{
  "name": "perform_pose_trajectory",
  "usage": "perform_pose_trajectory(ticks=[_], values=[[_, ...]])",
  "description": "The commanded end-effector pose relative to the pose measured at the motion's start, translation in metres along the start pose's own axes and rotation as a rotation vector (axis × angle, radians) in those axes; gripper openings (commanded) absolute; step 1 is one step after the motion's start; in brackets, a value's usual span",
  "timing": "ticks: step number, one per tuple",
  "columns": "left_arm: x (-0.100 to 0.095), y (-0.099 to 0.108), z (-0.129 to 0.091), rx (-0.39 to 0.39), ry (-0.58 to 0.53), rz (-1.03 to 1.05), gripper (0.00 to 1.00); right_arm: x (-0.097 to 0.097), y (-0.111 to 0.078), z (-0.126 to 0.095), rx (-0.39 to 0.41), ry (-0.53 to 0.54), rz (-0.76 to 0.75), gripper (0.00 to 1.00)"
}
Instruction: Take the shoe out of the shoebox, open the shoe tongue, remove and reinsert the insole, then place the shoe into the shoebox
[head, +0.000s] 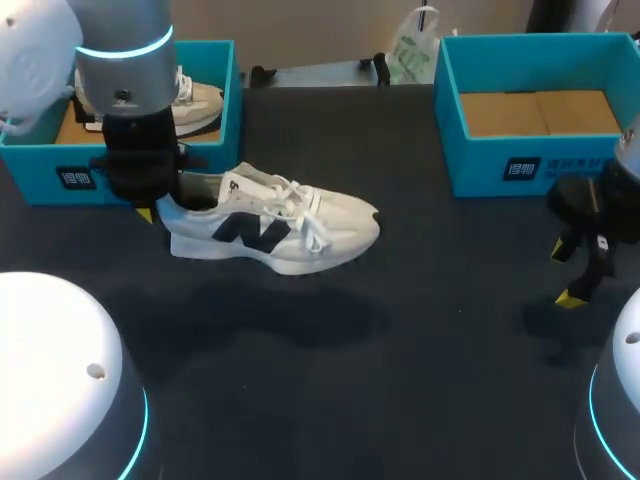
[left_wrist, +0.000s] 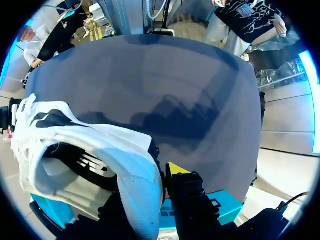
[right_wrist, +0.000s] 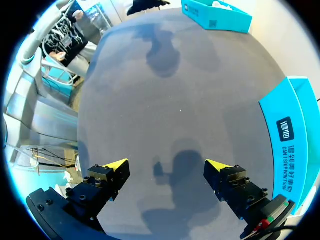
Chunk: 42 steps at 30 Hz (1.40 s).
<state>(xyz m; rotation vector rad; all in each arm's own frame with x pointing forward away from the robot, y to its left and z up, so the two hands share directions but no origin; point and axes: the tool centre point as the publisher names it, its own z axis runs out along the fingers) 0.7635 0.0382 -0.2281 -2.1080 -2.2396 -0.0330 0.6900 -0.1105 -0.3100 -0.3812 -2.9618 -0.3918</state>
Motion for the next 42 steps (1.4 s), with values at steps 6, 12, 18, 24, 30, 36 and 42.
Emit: perform_pose_trajectory(ticks=[6, 12, 18, 24, 30, 36, 42], values=[[-0.036, -0.031, 0.030, -0.014, 0.009, 0.145, 0.00, 0.001, 0.000, 0.000, 0.000, -0.001, 0.000, 1.00], [-0.067, -0.053, 0.048, -0.024, 0.029, 0.220, 0.00, 0.001, 0.000, 0.000, 0.000, -0.001, 0.000, 1.00], [-0.089, -0.064, 0.062, -0.005, 0.009, 0.223, 0.00, 0.001, 0.000, 0.000, 0.000, -0.001, 0.000, 1.00], [-0.089, -0.064, 0.062, -0.005, 0.009, 0.223, 0.00, 0.001, 0.000, 0.000, 0.000, -0.001, 0.000, 1.00], [-0.096, -0.066, 0.074, -0.031, 0.038, 0.217, 0.00, 0.001, 0.000, 0.000, 0.000, -0.001, 0.000, 1.00], [-0.119, -0.066, 0.099, -0.023, 0.033, 0.193, 0.00, 0.001, 0.000, 0.000, 0.000, -0.001, 0.000, 1.00], [-0.140, -0.063, 0.117, -0.021, 0.005, 0.206, 0.00, 0.001, 0.000, 0.000, 0.000, -0.001, 0.000, 1.00]])
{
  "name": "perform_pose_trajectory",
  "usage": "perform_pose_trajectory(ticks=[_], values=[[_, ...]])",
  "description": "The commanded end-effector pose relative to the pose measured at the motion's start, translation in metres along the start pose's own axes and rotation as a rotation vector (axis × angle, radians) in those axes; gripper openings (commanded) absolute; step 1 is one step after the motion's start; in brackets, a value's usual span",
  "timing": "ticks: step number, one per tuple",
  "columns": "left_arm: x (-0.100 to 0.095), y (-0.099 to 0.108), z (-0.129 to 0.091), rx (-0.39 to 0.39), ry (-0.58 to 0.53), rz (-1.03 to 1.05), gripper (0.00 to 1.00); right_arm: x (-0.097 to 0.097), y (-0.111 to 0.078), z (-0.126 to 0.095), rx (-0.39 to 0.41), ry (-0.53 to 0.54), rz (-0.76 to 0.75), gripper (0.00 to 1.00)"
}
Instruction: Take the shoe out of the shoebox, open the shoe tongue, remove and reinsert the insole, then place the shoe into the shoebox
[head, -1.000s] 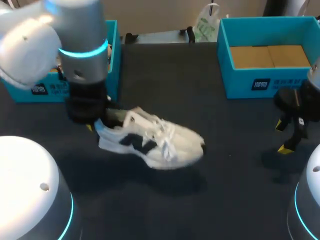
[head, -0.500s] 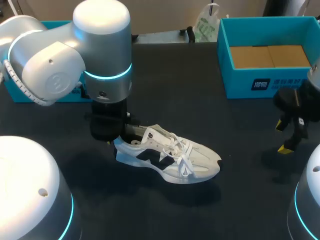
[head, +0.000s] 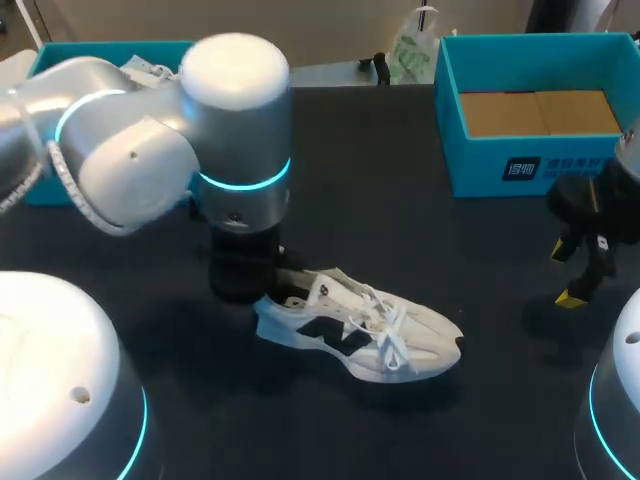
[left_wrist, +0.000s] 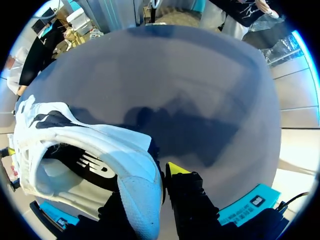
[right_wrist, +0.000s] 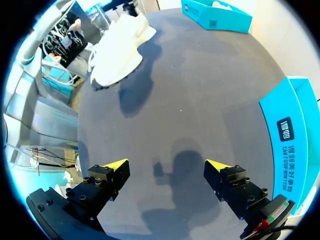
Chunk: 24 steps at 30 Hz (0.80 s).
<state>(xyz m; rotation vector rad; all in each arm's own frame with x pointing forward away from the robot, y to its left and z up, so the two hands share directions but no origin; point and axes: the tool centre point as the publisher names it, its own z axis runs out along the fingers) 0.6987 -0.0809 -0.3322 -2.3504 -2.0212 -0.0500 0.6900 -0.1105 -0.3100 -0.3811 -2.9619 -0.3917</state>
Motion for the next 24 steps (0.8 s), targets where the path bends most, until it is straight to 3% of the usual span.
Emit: perform_pose_trajectory(ticks=[1, 15, 24], values=[[-0.019, 0.010, 0.021, 0.000, 0.020, -0.006, 0.00, 0.001, 0.000, 0.000, 0.000, -0.001, 0.000, 1.00], [-0.036, 0.019, 0.039, -0.025, 0.025, -0.030, 0.00, 0.001, 0.000, 0.000, 0.000, -0.001, 0.000, 1.00], [-0.038, 0.023, 0.052, -0.025, 0.036, -0.039, 0.00, 0.001, 0.000, 0.000, 0.000, -0.001, 0.000, 1.00]])
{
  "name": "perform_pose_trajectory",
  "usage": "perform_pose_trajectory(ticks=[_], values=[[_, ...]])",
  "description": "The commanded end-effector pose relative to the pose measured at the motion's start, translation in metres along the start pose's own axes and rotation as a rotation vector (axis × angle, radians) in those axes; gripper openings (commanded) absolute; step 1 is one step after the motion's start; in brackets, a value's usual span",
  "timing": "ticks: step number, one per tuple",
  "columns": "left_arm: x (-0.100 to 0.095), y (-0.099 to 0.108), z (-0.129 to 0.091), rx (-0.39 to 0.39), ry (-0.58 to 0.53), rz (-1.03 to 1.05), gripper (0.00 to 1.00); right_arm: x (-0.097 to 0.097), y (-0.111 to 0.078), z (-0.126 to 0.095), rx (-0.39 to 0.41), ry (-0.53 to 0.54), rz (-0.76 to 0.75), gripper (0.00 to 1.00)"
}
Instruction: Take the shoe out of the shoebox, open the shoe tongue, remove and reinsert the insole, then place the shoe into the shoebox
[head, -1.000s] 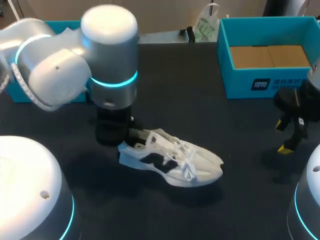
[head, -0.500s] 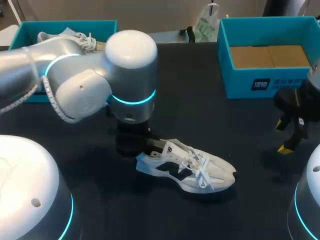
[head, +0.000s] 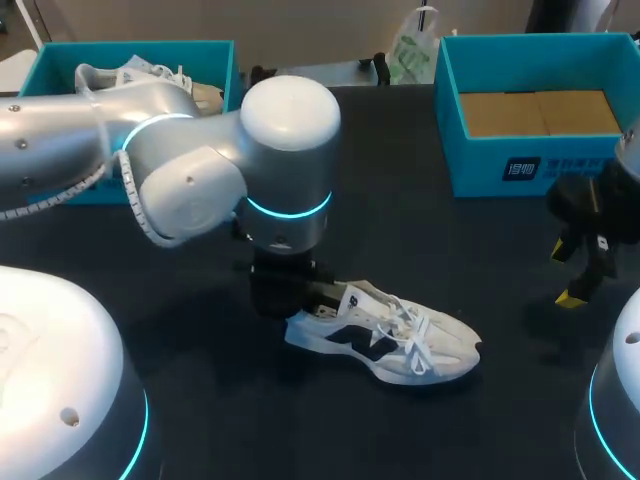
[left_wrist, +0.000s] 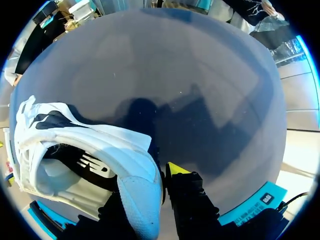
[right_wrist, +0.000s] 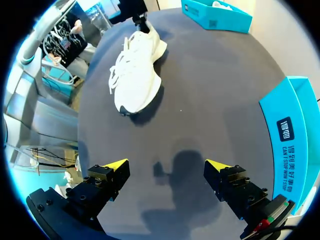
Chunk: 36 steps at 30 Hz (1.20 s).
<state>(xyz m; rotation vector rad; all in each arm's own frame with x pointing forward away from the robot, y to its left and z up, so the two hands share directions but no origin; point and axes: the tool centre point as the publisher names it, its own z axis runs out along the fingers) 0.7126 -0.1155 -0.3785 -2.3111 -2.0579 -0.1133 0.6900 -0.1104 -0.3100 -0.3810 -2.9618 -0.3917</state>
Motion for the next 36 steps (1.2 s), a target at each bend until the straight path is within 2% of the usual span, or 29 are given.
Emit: perform_pose_trajectory(ticks=[1, 22, 24, 26, 27, 28, 29, 36], values=[[-0.004, 0.004, 0.009, -0.003, 0.004, -0.006, 0.00, 0.001, 0.000, 0.000, 0.000, -0.001, 0.000, 1.00], [-0.011, 0.008, 0.017, 0.018, -0.045, 0.011, 0.00, 0.001, 0.000, 0.000, 0.000, -0.001, 0.000, 1.00], [-0.013, 0.006, 0.017, 0.020, -0.050, 0.023, 0.31, 0.001, 0.000, 0.000, 0.000, -0.001, 0.000, 1.00], [-0.013, 0.005, 0.016, 0.017, -0.052, 0.029, 0.43, 0.001, 0.000, 0.000, 0.000, -0.001, 0.000, 1.00], [-0.014, 0.005, 0.013, 0.019, -0.058, 0.030, 0.78, 0.001, 0.000, 0.000, 0.000, -0.001, 0.000, 1.00], [-0.014, 0.004, 0.011, 0.018, -0.062, 0.033, 0.97, 0.001, 0.000, 0.000, 0.000, -0.001, 0.000, 1.00], [-0.013, 0.004, 0.008, 0.018, -0.077, 0.035, 1.00, 0.001, 0.000, 0.000, 0.000, -0.001, 0.000, 1.00], [-0.011, -0.003, -0.019, 0.023, -0.158, 0.027, 1.00, 0.001, 0.000, 0.000, 0.000, -0.001, 0.000, 1.00]])
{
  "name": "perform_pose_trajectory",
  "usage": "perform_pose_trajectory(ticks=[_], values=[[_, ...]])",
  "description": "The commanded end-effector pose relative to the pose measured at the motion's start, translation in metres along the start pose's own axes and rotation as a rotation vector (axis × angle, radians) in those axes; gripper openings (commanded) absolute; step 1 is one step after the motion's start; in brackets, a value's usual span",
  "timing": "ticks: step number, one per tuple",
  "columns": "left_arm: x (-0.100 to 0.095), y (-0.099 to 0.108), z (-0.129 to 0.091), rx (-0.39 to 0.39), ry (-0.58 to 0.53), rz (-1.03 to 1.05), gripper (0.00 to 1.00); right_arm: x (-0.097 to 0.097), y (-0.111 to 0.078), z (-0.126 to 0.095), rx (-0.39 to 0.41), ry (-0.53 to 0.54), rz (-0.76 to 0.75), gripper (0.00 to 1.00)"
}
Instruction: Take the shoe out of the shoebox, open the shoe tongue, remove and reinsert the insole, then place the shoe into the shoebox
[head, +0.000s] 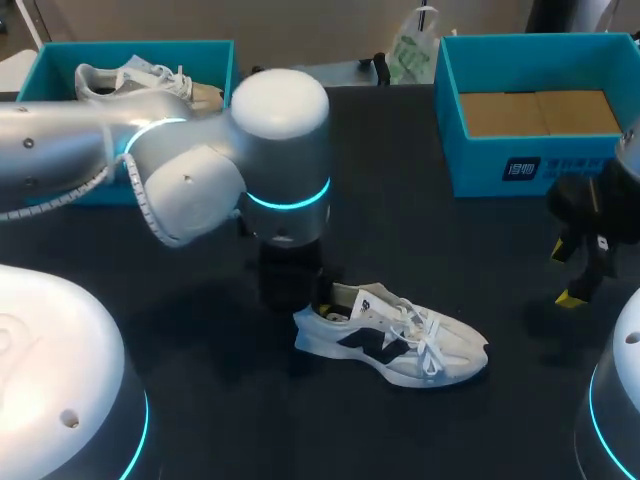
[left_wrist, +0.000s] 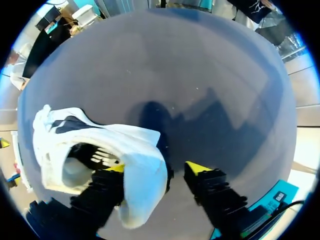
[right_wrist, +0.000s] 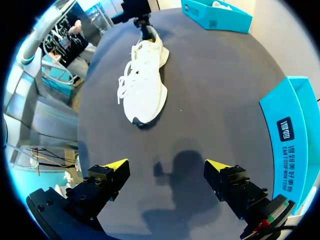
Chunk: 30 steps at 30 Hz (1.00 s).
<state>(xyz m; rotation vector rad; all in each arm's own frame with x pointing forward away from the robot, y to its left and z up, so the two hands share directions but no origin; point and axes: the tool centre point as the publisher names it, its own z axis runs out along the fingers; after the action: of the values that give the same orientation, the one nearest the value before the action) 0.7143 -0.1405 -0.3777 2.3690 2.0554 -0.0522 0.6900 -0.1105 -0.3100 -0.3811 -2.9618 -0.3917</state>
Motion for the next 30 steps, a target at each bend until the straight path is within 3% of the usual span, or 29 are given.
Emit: perform_pose_trajectory(ticks=[1, 10, 14, 16, 23, 30], values=[[0.011, -0.009, -0.022, -0.010, -0.058, 0.003, 1.00, 0.001, 0.000, 0.000, 0.000, -0.001, 0.000, 1.00], [0.009, -0.019, -0.068, 0.027, -0.200, -0.032, 1.00, 0.001, 0.000, 0.000, 0.000, -0.001, 0.000, 1.00], [0.015, -0.020, -0.084, 0.099, -0.260, -0.149, 1.00, 0.001, 0.000, 0.000, 0.000, -0.001, 0.000, 1.00], [0.022, -0.019, -0.090, 0.179, -0.329, -0.213, 1.00, 0.001, 0.000, 0.000, 0.000, -0.001, 0.000, 1.00], [0.051, -0.026, -0.098, 0.278, -0.437, -0.379, 1.00, 0.001, 0.000, 0.000, 0.000, -0.001, 0.000, 1.00], [0.079, -0.025, -0.081, 0.311, -0.460, -0.513, 1.00, 0.001, 0.000, 0.000, 0.000, -0.001, 0.000, 1.00]])
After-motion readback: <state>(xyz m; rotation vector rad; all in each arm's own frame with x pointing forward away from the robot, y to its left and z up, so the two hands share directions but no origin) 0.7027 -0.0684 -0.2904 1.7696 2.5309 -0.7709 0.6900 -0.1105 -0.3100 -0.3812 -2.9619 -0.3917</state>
